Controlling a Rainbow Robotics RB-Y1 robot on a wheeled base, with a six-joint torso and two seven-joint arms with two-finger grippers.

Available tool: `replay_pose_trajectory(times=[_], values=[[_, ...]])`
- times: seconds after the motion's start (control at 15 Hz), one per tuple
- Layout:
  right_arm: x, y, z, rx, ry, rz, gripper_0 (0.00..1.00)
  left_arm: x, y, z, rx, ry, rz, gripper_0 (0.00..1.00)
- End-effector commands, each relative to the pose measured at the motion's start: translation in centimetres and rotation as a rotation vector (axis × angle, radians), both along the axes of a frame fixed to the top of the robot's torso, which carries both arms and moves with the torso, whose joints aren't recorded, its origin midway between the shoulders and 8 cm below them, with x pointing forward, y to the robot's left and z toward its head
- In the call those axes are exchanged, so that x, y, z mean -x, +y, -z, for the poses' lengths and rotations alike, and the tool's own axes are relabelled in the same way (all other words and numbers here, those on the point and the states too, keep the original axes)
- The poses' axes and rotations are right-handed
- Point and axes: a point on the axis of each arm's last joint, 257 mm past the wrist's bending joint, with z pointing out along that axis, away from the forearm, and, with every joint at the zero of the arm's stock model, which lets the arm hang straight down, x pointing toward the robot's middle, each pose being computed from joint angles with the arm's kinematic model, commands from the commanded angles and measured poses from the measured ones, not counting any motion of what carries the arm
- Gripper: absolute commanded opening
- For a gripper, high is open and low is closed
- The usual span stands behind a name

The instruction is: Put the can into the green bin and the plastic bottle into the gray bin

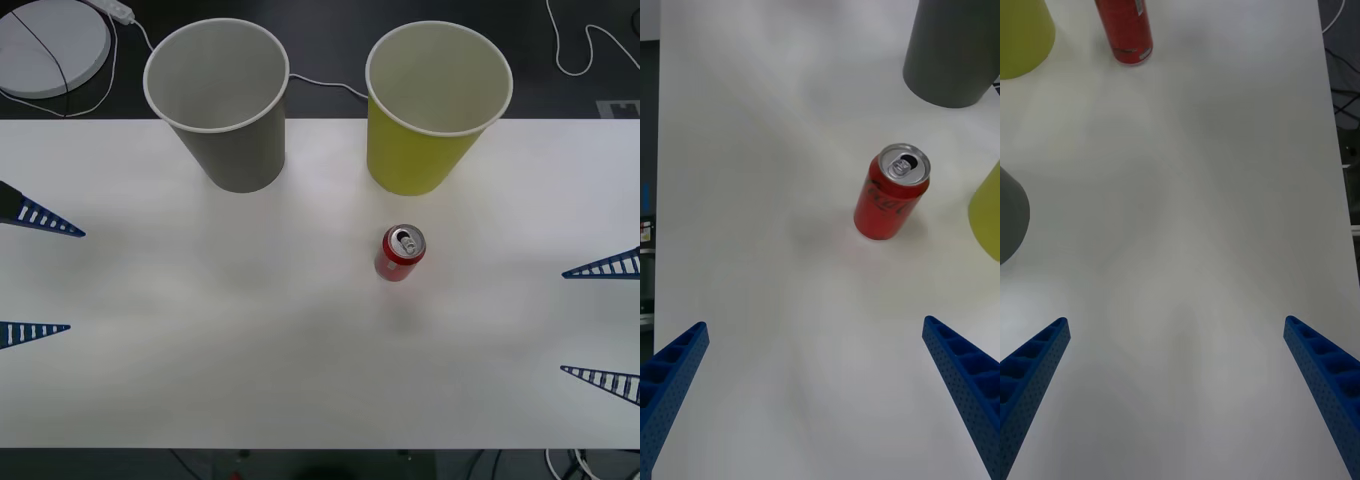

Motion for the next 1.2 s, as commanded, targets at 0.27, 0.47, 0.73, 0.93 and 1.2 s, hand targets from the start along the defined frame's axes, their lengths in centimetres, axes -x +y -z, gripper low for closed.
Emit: replay_pose_trajectory(times=[0.27, 0.47, 0.73, 0.93, 1.2], values=[[-2.0, -0.1, 1.9, -0.108, -0.030, -0.045, 1.00, 0.0, 0.0, 0.0, 0.000, 0.000, 0.000, 1.00], [-2.6, -0.1, 3.0, -0.193, -0.028, -0.032, 1.00, 0.0, 0.0, 0.0, 0.000, 0.000, 0.000, 1.00], [-3.2, -0.1, 4.4, -0.255, -0.014, 0.023, 1.00, 0.0, 0.0, 0.0, 0.000, 0.000, 0.000, 1.00], [-3.8, 0.0, 5.4, -0.317, -0.002, 0.072, 1.00, 0.0, 0.0, 0.0, 0.000, 0.000, 0.000, 1.00], [-4.4, 0.9, 7.0, -0.412, 0.030, 0.128, 1.00, 0.0, 0.0, 0.0, 0.000, 0.000, 0.000, 1.00]])
